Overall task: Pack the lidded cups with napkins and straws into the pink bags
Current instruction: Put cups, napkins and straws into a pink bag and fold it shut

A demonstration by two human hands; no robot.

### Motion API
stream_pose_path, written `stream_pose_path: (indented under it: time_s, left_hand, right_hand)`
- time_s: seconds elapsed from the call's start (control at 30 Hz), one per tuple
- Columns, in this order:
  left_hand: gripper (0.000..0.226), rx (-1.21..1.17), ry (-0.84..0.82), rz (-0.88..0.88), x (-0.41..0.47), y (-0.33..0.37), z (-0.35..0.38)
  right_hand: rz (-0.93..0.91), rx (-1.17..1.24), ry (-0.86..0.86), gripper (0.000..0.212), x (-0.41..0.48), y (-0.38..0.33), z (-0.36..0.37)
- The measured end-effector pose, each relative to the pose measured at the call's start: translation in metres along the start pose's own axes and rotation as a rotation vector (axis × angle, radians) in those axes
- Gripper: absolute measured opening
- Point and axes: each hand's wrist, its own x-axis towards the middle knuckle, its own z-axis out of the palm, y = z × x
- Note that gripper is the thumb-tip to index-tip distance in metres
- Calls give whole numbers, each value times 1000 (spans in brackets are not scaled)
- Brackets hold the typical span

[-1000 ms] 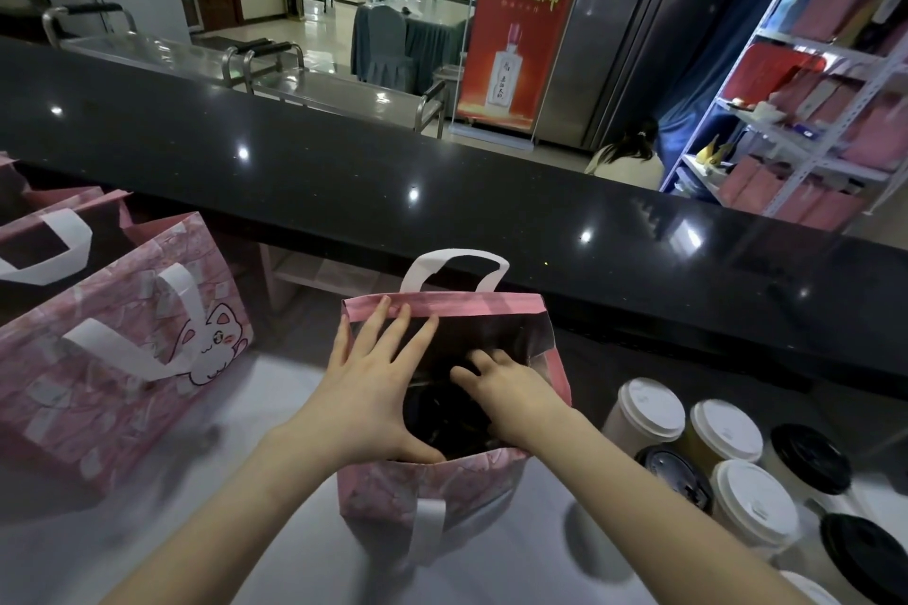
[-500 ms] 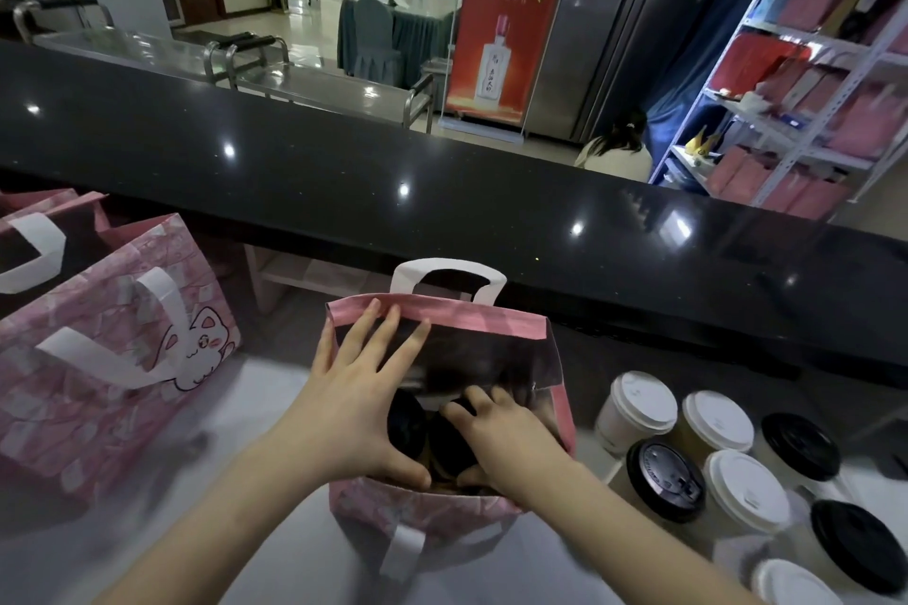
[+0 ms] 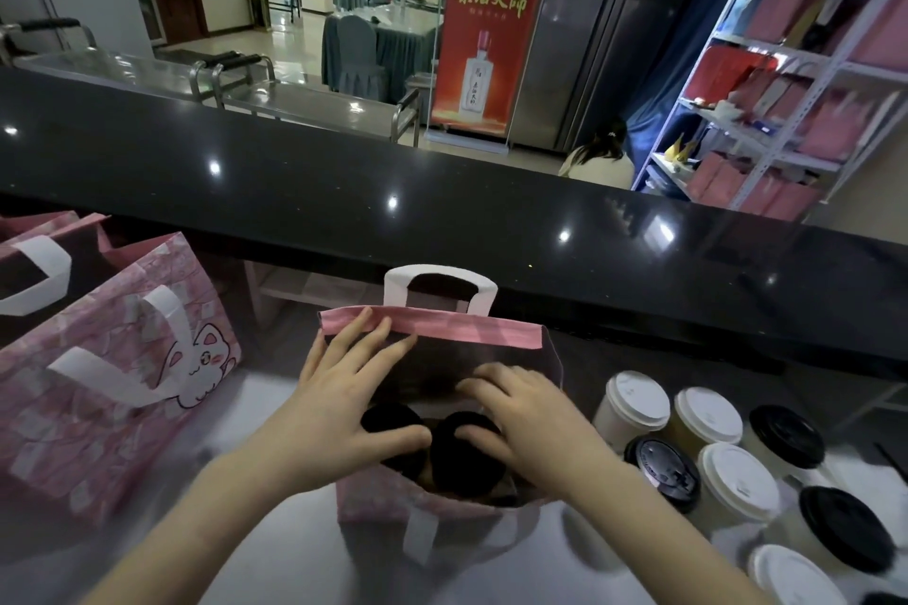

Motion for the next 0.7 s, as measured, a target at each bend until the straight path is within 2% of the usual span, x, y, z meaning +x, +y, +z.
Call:
stream_pose_path:
  time_s: [0.07, 0.17, 0.23, 0.3, 0.4, 0.5, 0.6, 0.7]
  left_hand:
    - [90, -32, 1, 37, -6, -2, -2]
    - [80, -48, -15, 114, -16, -4, 1]
    - [67, -77, 13, 165, -19, -4, 5]
    - [42, -98, 96, 215, -20, -5, 12]
    - [15, -134, 234, 190, -14, -3, 21]
    - [12, -153, 294, 154, -5, 6, 26]
    - [19, -171, 318, 119, -1, 14, 27]
    - [25, -208, 363, 105, -4, 21, 23]
  right_hand:
    - [-1, -26, 93, 50, -11, 8, -15]
    - [88, -30, -20, 67, -36, 26, -27]
    - [84, -28, -15, 58, -51, 34, -28]
    - [59, -101, 102, 38, -58, 38, -22]
    - [126, -172, 296, 32, -52, 42, -6]
    - [205, -175, 389, 31, -42, 46, 1]
    - [263, -144, 368, 32, -39, 48, 0]
    - [218, -106, 358, 37, -46, 46, -6]
